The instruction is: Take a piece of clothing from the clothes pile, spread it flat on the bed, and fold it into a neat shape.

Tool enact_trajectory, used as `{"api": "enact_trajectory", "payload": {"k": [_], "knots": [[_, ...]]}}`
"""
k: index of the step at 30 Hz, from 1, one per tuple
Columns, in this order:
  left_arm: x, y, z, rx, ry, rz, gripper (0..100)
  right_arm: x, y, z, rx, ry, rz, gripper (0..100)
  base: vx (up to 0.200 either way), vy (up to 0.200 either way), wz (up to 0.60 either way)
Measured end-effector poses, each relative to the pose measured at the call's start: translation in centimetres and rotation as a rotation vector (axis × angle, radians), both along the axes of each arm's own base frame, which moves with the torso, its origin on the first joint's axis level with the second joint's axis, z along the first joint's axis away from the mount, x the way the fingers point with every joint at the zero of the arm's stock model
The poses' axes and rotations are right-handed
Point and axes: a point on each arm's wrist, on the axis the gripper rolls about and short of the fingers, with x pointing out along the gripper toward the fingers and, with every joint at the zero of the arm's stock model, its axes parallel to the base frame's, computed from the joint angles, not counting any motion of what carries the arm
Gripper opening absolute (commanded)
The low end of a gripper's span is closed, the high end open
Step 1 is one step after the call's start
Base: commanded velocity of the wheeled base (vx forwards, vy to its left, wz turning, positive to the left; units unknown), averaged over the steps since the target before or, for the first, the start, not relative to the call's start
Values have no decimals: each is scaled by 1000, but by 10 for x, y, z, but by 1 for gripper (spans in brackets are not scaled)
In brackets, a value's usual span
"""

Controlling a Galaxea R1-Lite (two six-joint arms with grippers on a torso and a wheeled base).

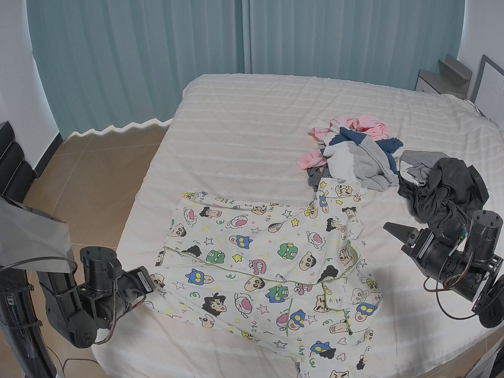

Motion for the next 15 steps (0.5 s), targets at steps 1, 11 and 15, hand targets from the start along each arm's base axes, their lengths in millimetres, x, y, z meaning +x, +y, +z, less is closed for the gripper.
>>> {"api": "enact_trajectory", "payload": {"k": [1,11,15], "knots": [[-1,1,0,10,-4,-2,0,0,0,0,0,0,0,100,0,0,0],[-1,6,-19,36,21,6,100,0,0,-1,-10,3,1,100,0,0,0],[1,9,-34,58,64,13,100,3,0,-6,-26,23,-1,100,0,0,0]]}}
